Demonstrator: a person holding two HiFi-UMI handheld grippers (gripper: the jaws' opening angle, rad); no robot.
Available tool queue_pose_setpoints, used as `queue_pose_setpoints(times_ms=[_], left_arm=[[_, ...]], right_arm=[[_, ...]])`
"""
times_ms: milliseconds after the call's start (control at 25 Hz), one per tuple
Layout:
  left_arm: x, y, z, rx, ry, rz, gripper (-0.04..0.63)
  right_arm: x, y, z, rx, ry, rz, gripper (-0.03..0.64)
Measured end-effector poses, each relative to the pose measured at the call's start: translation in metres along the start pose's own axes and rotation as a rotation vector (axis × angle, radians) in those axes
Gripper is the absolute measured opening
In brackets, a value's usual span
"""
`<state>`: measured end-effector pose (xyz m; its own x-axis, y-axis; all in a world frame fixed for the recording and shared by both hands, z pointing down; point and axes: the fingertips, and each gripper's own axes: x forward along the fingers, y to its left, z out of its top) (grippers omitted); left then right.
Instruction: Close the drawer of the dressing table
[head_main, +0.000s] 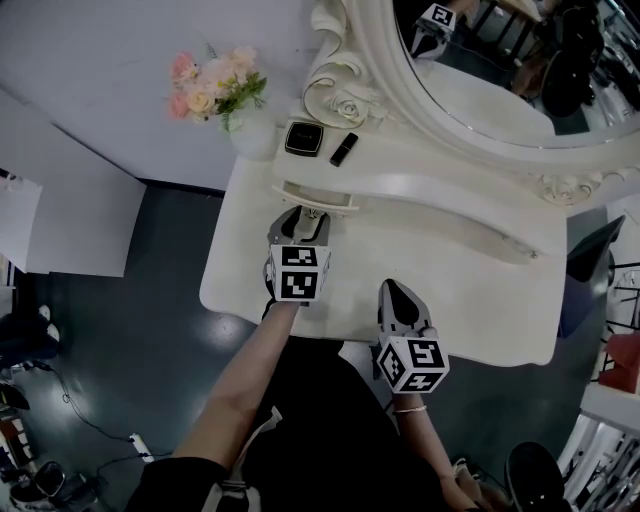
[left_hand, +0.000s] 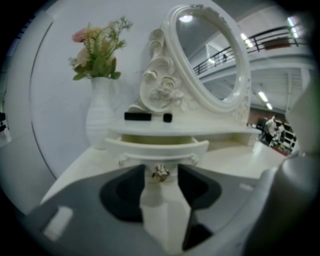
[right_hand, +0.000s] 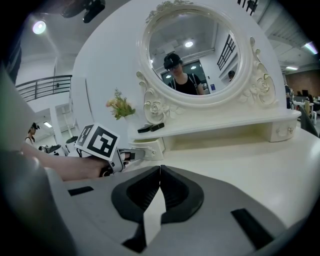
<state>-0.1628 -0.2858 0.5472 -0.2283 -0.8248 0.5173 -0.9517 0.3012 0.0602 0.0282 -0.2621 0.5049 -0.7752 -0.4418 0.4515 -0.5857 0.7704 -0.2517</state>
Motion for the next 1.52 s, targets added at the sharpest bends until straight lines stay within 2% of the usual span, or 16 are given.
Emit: queue_pose_setpoints(times_ms=[1160, 1520], left_arm=[[0.037, 0.004, 0.024, 0.018, -0.011, -0.005, 0.212], [0.029, 0.004, 0.026, 0.015, -0.013, -0.044, 0.212]], right_arm=[[-0.005, -0.006, 0.001, 0.014, 0.001, -0.053, 0.005], [-0.003, 0.003, 0.007, 0.001, -0.017, -0.036, 0.005]])
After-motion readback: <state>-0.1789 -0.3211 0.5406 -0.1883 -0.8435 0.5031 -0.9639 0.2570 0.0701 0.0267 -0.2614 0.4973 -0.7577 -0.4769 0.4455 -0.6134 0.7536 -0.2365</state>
